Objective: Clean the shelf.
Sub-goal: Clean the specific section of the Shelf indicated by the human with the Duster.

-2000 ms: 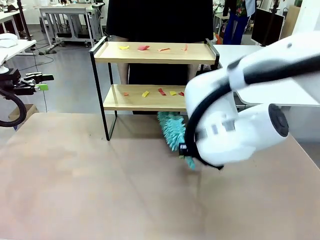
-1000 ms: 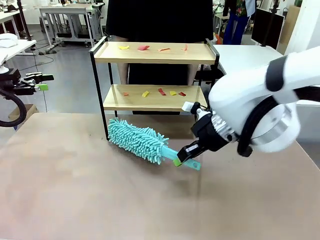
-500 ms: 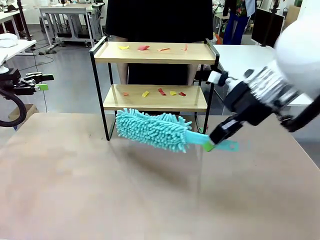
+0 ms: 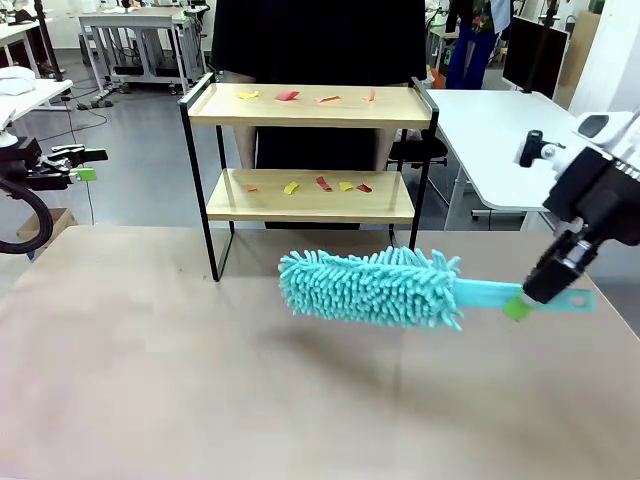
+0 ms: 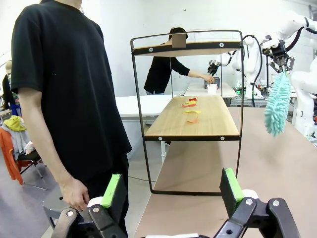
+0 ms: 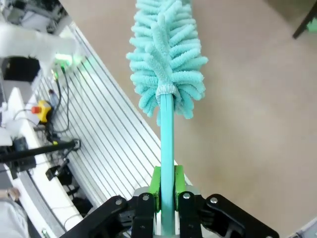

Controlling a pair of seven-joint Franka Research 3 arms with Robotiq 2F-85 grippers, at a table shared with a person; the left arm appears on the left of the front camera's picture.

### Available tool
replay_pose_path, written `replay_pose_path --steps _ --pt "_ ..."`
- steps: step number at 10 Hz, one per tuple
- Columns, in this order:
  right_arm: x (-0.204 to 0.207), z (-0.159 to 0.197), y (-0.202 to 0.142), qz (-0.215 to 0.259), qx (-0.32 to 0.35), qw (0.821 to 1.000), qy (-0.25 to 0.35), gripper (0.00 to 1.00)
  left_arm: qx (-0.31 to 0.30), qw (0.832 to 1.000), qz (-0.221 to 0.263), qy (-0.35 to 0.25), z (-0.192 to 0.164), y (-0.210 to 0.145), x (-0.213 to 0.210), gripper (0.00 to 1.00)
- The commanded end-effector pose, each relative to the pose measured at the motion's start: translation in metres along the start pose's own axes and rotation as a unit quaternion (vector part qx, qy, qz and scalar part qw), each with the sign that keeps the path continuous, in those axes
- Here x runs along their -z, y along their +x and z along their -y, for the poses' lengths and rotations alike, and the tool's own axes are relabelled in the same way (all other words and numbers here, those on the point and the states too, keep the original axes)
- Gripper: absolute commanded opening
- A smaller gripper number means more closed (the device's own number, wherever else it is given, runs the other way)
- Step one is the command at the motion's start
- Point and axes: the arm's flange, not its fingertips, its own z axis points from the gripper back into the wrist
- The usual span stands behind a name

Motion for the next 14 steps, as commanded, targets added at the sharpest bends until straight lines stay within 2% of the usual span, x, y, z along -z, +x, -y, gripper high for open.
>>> replay_pose_path --steps 1,3,4,5,14 --pt "0.009 0.014 -0.020 -0.019 -0.031 0.999 0.010 0.13 0.007 1.000 -0.001 -0.001 0.002 0.002 0.000 1.00" --pt "0.014 0.018 -0.028 -0.031 -0.041 0.999 0.008 0.13 0.007 1.000 -0.001 -0.001 0.002 0.002 0.000 1.00" --pt "0.019 0.018 -0.030 -0.028 -0.080 0.996 0.013 0.13 0.007 1.000 -0.001 -0.001 0.002 0.002 0.000 1.00" --pt "0.004 0.011 -0.010 -0.027 -0.023 0.999 0.009 0.13 0.007 1.000 -0.001 -0.001 0.002 0.002 0.000 1.00" --pt "0.004 0.011 -0.010 -0.027 -0.023 0.999 0.009 0.13 0.007 1.000 -0.001 -0.001 0.002 0.002 0.000 1.00"
